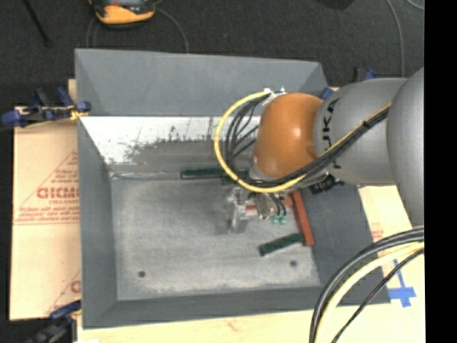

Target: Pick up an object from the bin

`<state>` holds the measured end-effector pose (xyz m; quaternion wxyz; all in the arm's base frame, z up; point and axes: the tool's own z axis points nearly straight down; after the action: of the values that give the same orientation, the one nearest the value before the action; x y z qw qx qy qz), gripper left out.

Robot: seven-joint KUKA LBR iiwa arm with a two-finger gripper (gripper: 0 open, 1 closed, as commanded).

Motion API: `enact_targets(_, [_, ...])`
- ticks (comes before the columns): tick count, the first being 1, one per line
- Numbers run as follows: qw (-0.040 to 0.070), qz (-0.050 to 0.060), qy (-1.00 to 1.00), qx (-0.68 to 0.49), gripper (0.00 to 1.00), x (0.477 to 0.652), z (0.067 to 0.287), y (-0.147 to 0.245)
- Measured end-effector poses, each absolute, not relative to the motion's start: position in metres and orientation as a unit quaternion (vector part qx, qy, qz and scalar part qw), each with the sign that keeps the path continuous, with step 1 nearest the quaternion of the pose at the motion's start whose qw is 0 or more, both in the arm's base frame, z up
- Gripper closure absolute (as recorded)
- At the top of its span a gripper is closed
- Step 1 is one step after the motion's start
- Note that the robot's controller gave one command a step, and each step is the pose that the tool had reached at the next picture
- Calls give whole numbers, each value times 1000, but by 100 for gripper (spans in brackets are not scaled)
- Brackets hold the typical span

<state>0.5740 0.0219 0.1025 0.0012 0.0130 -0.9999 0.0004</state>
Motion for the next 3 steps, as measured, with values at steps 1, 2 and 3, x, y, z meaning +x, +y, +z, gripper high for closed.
enact_targets(1, [3,0,-993,120,100,531,165,45])
enact_targets(2, [-5,0,-986,168,100,516,185,23])
enact_targets(3, [1,1,-987,161,100,532,233,42])
